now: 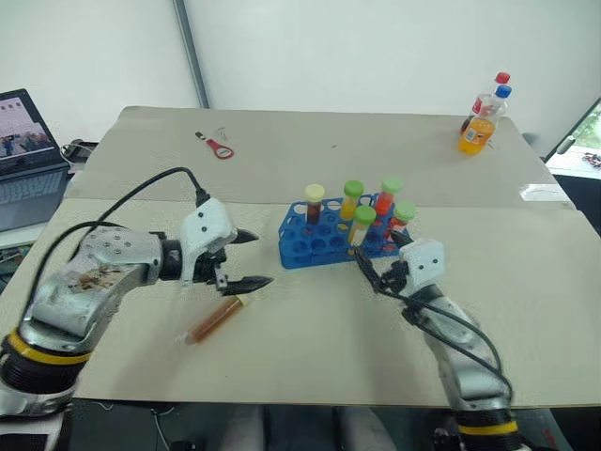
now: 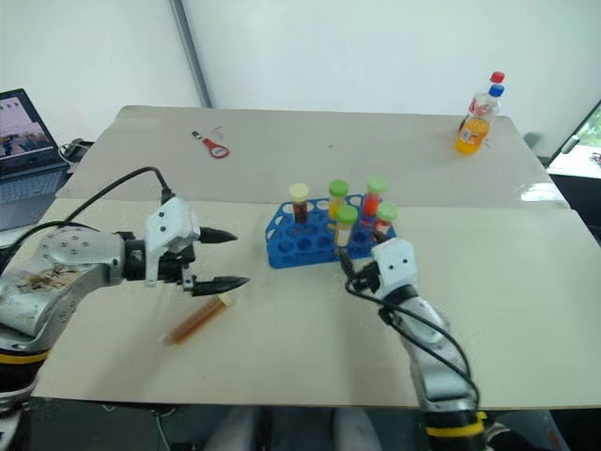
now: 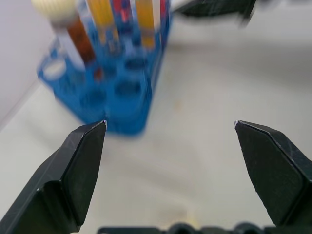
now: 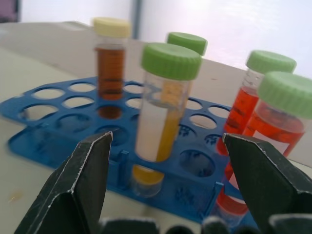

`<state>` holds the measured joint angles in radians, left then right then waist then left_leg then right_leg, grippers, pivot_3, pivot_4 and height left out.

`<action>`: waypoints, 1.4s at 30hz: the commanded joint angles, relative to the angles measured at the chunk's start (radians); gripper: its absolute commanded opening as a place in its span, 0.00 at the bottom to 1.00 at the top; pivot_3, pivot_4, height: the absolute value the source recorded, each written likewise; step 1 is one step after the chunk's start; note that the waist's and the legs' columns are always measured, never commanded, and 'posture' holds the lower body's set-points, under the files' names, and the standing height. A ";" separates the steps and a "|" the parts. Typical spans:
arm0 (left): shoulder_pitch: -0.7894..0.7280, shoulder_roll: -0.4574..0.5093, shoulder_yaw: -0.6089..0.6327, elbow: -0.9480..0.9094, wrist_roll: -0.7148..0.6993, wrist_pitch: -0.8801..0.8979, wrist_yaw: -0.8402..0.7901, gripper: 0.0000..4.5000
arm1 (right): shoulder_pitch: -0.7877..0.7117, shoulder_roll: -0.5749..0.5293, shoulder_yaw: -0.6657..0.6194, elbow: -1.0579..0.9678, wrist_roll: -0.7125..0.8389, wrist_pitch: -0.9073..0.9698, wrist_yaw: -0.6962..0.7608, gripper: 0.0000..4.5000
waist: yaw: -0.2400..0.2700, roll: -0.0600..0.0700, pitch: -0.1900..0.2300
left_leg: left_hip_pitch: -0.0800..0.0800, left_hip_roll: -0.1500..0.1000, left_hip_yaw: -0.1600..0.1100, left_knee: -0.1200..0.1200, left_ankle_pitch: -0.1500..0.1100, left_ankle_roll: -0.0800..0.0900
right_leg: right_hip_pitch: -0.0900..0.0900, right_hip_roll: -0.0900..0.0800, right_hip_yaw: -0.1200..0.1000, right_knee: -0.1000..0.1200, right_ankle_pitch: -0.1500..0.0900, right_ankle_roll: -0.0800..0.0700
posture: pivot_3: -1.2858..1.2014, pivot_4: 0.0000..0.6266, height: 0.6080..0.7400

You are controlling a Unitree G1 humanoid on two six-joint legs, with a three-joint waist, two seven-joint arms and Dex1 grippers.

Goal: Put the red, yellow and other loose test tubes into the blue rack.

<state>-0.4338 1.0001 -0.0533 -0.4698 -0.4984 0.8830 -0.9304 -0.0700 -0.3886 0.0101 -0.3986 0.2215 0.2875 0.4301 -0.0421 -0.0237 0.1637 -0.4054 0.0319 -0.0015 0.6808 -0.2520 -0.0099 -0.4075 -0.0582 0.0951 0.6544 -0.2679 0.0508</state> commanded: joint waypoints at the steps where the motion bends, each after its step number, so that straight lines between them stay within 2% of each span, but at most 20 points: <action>1: 0.008 0.042 0.010 -0.087 -0.048 0.171 0.033 1.00 | -0.014 -0.149 -0.022 -0.187 0.199 0.197 0.187 0.90 | 0.001 0.000 0.000 | 0.000 0.000 0.000 0.000 0.000 0.000 | 0.000 0.000 0.000 0.000 0.000 0.000 | 0.52 0.24 0.91; 3: 0.007 0.082 -0.048 -0.104 -0.017 0.213 0.039 1.00 | -0.030 -0.262 -0.015 -0.250 0.282 0.289 0.286 0.90 | 0.002 -0.001 0.001 | 0.000 0.000 0.000 0.000 0.000 0.000 | 0.001 0.000 0.000 0.000 0.000 0.000 | 0.52 0.24 0.91; 7: -0.030 0.089 -0.125 -0.086 -0.008 0.281 0.044 1.00 | -0.074 -0.359 0.011 -0.297 0.338 0.348 0.362 0.90 | 0.003 -0.003 0.001 | 0.001 0.001 -0.001 0.000 0.000 0.000 | 0.002 0.002 -0.001 -0.001 -0.001 -0.001 | 0.52 0.24 0.91; 15: -0.199 0.091 -0.332 0.007 0.041 0.372 0.008 1.00 | -0.092 -0.377 0.047 -0.305 0.326 0.355 0.387 0.90 | 0.017 -0.004 0.002 | -0.002 0.000 -0.001 0.000 0.000 0.000 | 0.002 0.001 -0.001 -0.006 -0.001 -0.001 | 0.52 0.24 0.91; 19: -0.283 0.090 -0.397 0.059 0.049 0.417 -0.025 1.00 | -0.064 -0.411 0.067 -0.336 0.298 0.369 0.382 0.90 | 0.025 -0.004 0.002 | -0.002 0.000 -0.001 0.000 0.000 0.000 | 0.001 0.001 -0.001 -0.006 -0.001 -0.001 | 0.52 0.24 0.91; 26: -0.357 0.083 -0.510 0.113 0.099 0.391 -0.075 1.00 | -0.002 -0.421 0.040 -0.400 0.306 0.383 0.344 0.90 | 0.028 -0.005 0.002 | -0.002 0.000 -0.001 0.001 0.000 0.000 | 0.001 0.001 -0.001 -0.006 -0.001 -0.001 | 0.52 0.24 0.91; 29: -0.365 0.071 -0.544 0.127 0.124 0.368 -0.087 0.82 | 0.014 -0.427 0.028 -0.427 0.319 0.398 0.331 0.90 | 0.028 -0.005 0.002 | -0.003 0.000 -0.001 0.001 0.000 0.000 | 0.001 0.001 -0.001 -0.005 -0.001 -0.001 | 0.52 0.24 0.91; 34: -0.343 0.042 -0.572 0.142 0.162 0.332 -0.084 0.28 | 0.012 -0.430 -0.003 -0.456 0.347 0.438 0.303 0.90 | 0.031 -0.005 0.002 | -0.002 0.000 -0.001 0.002 0.000 0.000 | 0.002 0.001 -0.001 -0.005 -0.001 -0.001 | 0.52 0.24 0.91; 35: -0.340 0.036 -0.570 0.148 0.173 0.316 -0.081 0.22 | 0.012 -0.429 -0.009 -0.462 0.353 0.446 0.298 0.90 | 0.031 -0.005 0.002 | -0.002 0.000 -0.001 0.002 0.000 0.000 | 0.002 0.001 -0.001 -0.005 -0.001 -0.001 | 0.52 0.24 0.91; 36: -0.338 0.031 -0.567 0.152 0.183 0.303 -0.080 0.19 | 0.013 -0.430 -0.014 -0.465 0.359 0.452 0.295 0.90 | 0.032 -0.005 0.002 | -0.002 0.000 -0.001 0.002 0.000 0.000 | 0.002 0.001 -0.001 -0.005 -0.001 -0.001 | 0.52 0.24 0.91; 41: -0.323 0.036 -0.527 0.188 0.205 0.235 -0.096 0.19 | 0.021 -0.442 -0.041 -0.474 0.385 0.471 0.290 0.90 | 0.035 -0.004 0.002 | -0.001 0.000 -0.001 0.003 0.000 0.000 | 0.003 0.001 -0.001 -0.005 -0.001 -0.001 | 0.52 0.24 0.91; 42: -0.316 0.047 -0.488 0.209 0.197 0.148 -0.134 0.19 | 0.021 -0.452 -0.056 -0.472 0.384 0.465 0.296 0.90 | 0.035 -0.004 0.002 | -0.001 0.000 -0.001 0.003 0.000 0.000 | 0.004 0.001 -0.001 -0.004 -0.001 -0.001 | 0.52 0.24 0.91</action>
<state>-0.7561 1.0309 -0.5985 -0.2888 -0.3218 1.1223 -1.0426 -0.0527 -0.8237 0.0038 -0.8374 0.5932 0.7551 0.7200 -0.0071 -0.0281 0.1659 -0.4064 0.0320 -0.0029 0.6839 -0.2520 -0.0096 -0.4040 -0.0569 0.0940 0.6503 -0.2691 0.0501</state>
